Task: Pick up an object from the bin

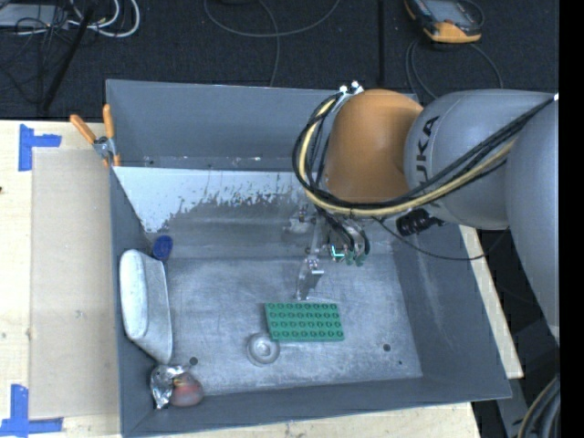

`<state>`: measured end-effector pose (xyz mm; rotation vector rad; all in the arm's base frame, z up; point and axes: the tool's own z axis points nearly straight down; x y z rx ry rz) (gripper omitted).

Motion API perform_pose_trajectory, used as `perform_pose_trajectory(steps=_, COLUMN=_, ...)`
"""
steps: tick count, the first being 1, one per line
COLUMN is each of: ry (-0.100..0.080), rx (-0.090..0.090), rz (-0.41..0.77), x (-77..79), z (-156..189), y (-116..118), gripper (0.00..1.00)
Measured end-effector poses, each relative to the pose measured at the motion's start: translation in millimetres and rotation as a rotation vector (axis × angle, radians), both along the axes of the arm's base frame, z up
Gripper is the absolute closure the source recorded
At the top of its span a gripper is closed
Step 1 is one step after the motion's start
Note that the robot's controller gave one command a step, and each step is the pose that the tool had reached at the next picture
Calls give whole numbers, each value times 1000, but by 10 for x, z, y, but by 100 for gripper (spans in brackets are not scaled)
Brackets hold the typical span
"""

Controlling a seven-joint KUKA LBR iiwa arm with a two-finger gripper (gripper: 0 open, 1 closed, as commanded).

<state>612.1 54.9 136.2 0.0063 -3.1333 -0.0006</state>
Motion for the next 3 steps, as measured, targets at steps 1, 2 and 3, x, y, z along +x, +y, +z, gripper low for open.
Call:
perform_pose_trajectory(steps=1, ry=-21, rx=3, rz=154, x=-599, z=-532, y=-349, gripper=0)
perform_pose_trajectory(steps=2, ry=7, rx=2, rz=152, x=-658, z=-546, y=-362, gripper=100)
perform_pose_trajectory(steps=3, ry=-16, rx=1, rz=493, x=-498, z=1059, y=-349, gripper=100)
